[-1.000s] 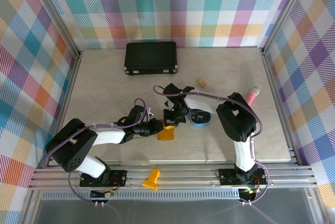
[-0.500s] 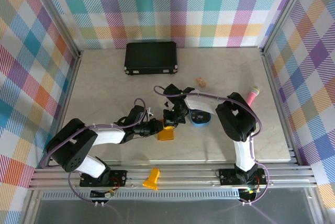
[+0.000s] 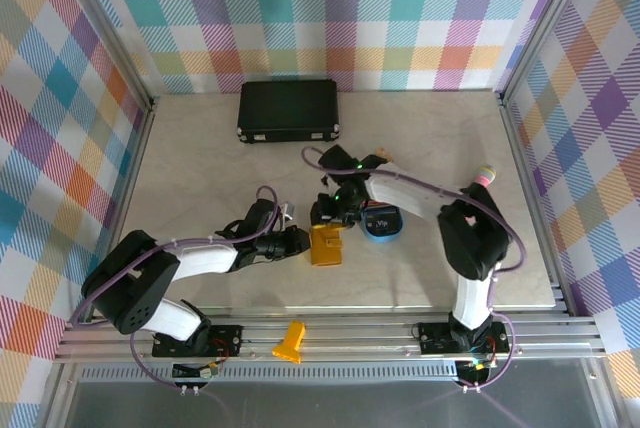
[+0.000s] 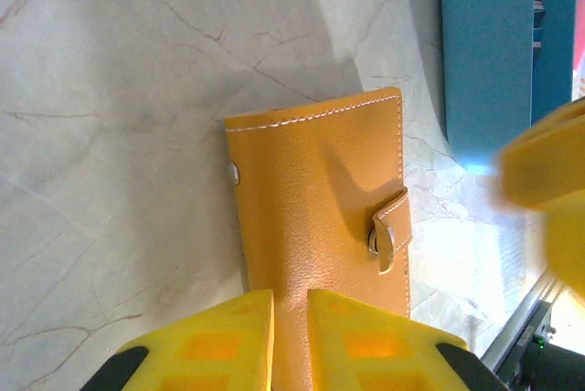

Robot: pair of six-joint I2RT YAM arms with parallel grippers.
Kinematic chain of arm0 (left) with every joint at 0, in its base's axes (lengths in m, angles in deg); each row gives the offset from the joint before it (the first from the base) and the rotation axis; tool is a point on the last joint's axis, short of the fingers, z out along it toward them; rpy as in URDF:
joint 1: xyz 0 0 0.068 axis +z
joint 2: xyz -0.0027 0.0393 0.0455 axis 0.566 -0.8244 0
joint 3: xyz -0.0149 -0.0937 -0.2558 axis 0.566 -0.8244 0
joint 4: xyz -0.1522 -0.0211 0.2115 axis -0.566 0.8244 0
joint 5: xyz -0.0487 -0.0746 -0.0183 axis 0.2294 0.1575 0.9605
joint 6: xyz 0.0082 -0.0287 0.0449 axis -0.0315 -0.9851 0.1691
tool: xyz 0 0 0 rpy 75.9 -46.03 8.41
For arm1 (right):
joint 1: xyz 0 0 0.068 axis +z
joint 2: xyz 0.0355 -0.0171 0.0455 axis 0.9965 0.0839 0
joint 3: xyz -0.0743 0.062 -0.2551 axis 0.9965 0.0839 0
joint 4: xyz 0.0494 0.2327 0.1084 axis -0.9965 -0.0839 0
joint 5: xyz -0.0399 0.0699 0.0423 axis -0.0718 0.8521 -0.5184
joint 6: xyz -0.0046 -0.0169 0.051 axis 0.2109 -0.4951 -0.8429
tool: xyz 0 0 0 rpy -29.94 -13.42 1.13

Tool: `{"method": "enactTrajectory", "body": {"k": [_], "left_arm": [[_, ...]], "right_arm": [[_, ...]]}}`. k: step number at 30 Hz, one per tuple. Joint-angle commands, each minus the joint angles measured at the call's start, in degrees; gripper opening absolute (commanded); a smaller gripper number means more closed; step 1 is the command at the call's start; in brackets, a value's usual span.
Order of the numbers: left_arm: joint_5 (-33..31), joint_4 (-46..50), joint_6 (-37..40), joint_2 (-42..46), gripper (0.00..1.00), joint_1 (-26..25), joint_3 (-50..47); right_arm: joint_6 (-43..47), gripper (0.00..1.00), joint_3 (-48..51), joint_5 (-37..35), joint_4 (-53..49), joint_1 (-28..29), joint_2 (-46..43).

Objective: Put the credit cards into the card holder

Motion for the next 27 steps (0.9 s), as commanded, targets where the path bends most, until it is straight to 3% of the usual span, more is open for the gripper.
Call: {"method": "enactTrajectory", "body": {"k": [1,3,6,12,15,17,18,21,27], "left_arm": [[-1.66,6.50,4.23,3.16,0.18,0.84,3.81],[-2.62,9.59,6.30,5.69,0.19,1.51,5.85],[-6.39,14.46,10.06,11.52,0.30,2.67,7.92],[-16.78,21.00,16.53,21.47,0.76,7.03,10.17],[-20.30,20.09,21.10,23.24,0.90,9.73,10.10],[-26.32,18.04,24.17,24.82,1.00,10.08,9.27],[-29.41,16.66,26.01,25.44,1.00,10.42,8.72],[-37.97,14.42,31.34,25.78,1.00,12.86,8.51],[-48.56,4.59,40.66,23.95,1.00,20.19,2.54]], "right_arm": [[1.88,0.51,-1.18,-2.25,-2.64,-4.60,-9.27],[3.21,0.53,1.34,0.82,-0.47,-8.77,-13.99],[8.43,0.59,6.83,3.65,5.71,-14.98,-20.91],[18.71,0.79,21.68,2.46,26.90,-25.73,-30.37],[22.45,0.88,26.79,0.93,35.15,-29.37,-32.60],[24.28,0.95,29.69,-0.70,39.36,-31.21,-33.22],[24.78,1.00,30.97,-2.09,41.31,-32.42,-33.44],[27.07,0.99,35.02,-5.25,45.99,-35.45,-34.34],[35.50,0.99,47.32,-15.62,60.95,-36.93,-37.58]]}}
